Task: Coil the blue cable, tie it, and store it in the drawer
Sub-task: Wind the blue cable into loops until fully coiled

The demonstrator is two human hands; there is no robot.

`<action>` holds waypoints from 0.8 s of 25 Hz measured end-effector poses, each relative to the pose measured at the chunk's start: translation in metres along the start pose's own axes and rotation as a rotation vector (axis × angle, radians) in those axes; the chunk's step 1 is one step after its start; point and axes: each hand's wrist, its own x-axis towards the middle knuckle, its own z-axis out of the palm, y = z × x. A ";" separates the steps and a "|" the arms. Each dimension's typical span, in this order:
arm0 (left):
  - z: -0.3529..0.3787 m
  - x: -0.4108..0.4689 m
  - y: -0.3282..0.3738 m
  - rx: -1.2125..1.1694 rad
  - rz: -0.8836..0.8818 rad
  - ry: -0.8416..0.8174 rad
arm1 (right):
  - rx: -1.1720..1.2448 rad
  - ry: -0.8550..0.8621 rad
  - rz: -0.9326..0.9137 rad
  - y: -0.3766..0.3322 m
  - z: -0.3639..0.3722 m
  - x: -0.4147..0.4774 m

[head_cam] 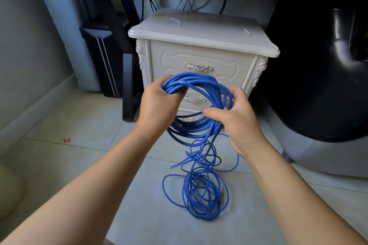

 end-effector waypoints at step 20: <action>0.003 -0.027 0.001 0.526 0.092 -0.398 | -0.648 -0.246 -0.212 0.001 -0.005 -0.011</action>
